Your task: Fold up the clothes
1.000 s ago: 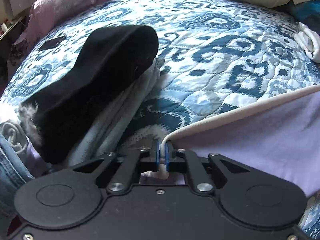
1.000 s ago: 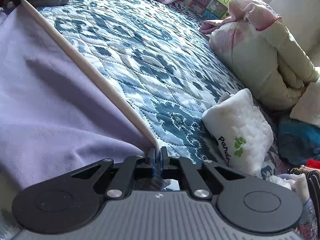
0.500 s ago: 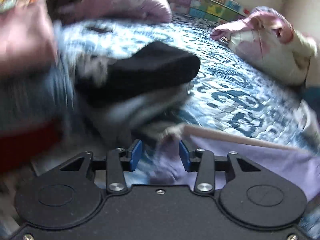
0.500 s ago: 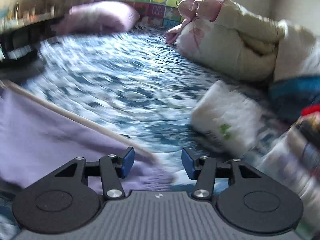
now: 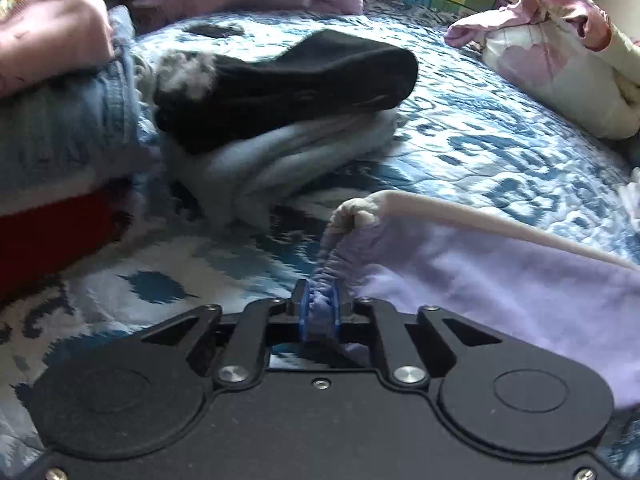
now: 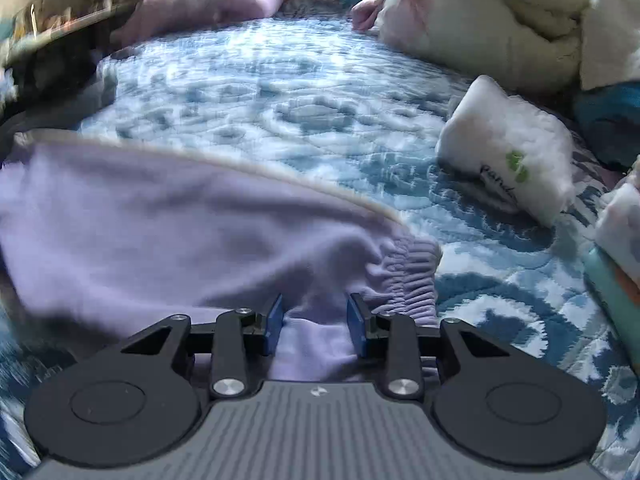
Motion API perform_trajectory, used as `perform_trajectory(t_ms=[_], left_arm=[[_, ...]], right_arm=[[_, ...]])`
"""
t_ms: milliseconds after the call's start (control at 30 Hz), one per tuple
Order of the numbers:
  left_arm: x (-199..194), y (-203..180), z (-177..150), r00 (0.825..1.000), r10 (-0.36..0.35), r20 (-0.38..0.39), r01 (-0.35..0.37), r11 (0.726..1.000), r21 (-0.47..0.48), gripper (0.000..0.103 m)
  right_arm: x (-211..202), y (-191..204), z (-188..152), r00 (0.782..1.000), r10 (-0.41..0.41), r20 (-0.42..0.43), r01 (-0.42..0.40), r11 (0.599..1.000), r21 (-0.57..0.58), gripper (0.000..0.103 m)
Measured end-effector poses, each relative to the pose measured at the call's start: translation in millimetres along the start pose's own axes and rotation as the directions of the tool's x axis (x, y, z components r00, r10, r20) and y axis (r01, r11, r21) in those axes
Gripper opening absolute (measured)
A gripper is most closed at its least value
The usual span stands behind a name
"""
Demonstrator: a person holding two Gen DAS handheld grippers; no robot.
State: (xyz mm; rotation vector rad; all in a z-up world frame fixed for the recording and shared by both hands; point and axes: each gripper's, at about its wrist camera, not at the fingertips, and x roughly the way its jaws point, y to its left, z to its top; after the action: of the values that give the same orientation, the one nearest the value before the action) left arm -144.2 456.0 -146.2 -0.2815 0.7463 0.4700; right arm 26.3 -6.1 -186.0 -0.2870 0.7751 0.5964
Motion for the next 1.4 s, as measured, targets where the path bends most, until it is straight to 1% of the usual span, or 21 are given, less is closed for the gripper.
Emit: perform_trajectory(t_ms=[67, 167, 233, 267, 333, 367, 433, 533, 600, 700, 733, 800, 833, 867, 933, 1000, 1067, 1167, 1267, 1333, 1400], left_arm=[[-16, -6, 2, 0.997, 0.020, 0.078, -0.023, 0.999, 0.031, 0.014], [-13, -21, 11, 0.992, -0.036, 0.124, 0.025, 0.996, 0.091, 0.014], [-10, -32, 17, 0.986, -0.078, 0.150, 0.058, 0.990, 0.132, 0.014], [-5, -35, 18, 0.985, -0.083, 0.154, 0.060, 0.987, 0.148, 0.014], [13, -41, 24, 0.986, -0.098, 0.133, 0.078, 0.985, 0.152, 0.014], [28, -40, 24, 0.992, -0.076, 0.098, 0.061, 0.987, 0.147, 0.014], [57, -36, 20, 0.999, -0.030, 0.032, 0.025, 0.990, 0.141, 0.013], [71, -34, 18, 0.999, -0.042, 0.031, 0.037, 0.988, 0.147, 0.010], [73, -37, 23, 0.999, -0.030, 0.016, 0.027, 0.987, 0.157, 0.010], [54, -47, 23, 0.998, 0.006, 0.062, -0.019, 0.975, 0.223, 0.010], [41, -50, 20, 0.996, -0.006, 0.087, -0.014, 0.974, 0.227, 0.010], [13, -55, 13, 0.990, -0.036, 0.138, 0.003, 0.973, 0.231, 0.011], [13, -55, 7, 0.991, -0.041, 0.125, 0.012, 0.974, 0.228, 0.014], [16, -55, 1, 0.993, -0.045, 0.107, 0.020, 0.975, 0.223, 0.021], [21, -56, -10, 0.996, -0.054, 0.071, 0.038, 0.976, 0.213, 0.029], [27, -56, -22, 0.997, -0.063, 0.035, 0.055, 0.978, 0.203, 0.029], [32, -57, -34, 0.997, -0.072, -0.002, 0.071, 0.979, 0.192, 0.030], [23, -56, -23, 0.997, -0.076, -0.034, 0.081, 0.982, 0.172, 0.030], [-8, -50, -21, 0.996, -0.087, 0.027, 0.082, 0.986, 0.144, 0.031], [-26, -42, -26, 0.996, -0.084, 0.042, 0.079, 0.990, 0.117, 0.034], [-41, -33, -33, 0.995, -0.087, 0.048, 0.083, 0.994, 0.073, 0.040]], right_arm=[[-10, 5, 1, 0.999, 0.012, 0.035, -0.011, 1.000, -0.021, 0.036], [-18, 12, 4, 0.997, 0.017, 0.073, -0.014, 0.999, -0.043, 0.037], [-17, 13, 9, 0.996, 0.027, 0.085, -0.024, 0.999, -0.033, 0.037], [-16, 13, 11, 0.995, 0.032, 0.091, -0.030, 0.999, -0.023, 0.037], [-9, 15, 15, 0.995, 0.036, 0.089, -0.035, 0.999, -0.012, 0.037], [-3, 16, 14, 0.996, 0.035, 0.082, -0.034, 0.999, -0.008, 0.037], [9, 16, 9, 0.998, 0.029, 0.057, -0.029, 1.000, 0.002, 0.043], [17, 15, -5, 0.998, 0.030, 0.060, -0.031, 0.999, 0.017, 0.045], [17, 14, -7, 0.997, 0.035, 0.072, -0.037, 0.999, 0.031, 0.045], [16, 15, -3, 0.998, 0.028, 0.064, -0.031, 0.999, 0.036, 0.045], [13, 15, -1, 0.998, 0.027, 0.062, -0.030, 0.998, 0.046, 0.045], [2, 14, 0, 0.995, 0.038, 0.090, -0.045, 0.996, 0.079, 0.045], [-5, 14, -1, 0.993, 0.043, 0.109, -0.052, 0.995, 0.089, 0.046], [-12, 15, -2, 0.991, 0.046, 0.129, -0.059, 0.994, 0.096, 0.046], [-15, 18, -6, 0.991, 0.049, 0.127, -0.061, 0.993, 0.098, 0.046], [-15, 21, -10, 0.992, 0.050, 0.120, -0.062, 0.993, 0.099, 0.046], [-4, 26, -17, 0.997, 0.028, 0.070, -0.035, 0.995, 0.093, 0.047], [-1, 31, -21, 0.997, 0.006, 0.072, -0.012, 0.997, 0.077, 0.048], [-15, 29, -16, 0.996, 0.017, 0.092, -0.028, 0.992, 0.121, 0.048], [-29, 20, -20, 0.992, 0.023, 0.121, -0.046, 0.981, 0.189, 0.049], [-43, 10, -27, 0.989, 0.024, 0.148, -0.063, 0.962, 0.266, 0.049]])
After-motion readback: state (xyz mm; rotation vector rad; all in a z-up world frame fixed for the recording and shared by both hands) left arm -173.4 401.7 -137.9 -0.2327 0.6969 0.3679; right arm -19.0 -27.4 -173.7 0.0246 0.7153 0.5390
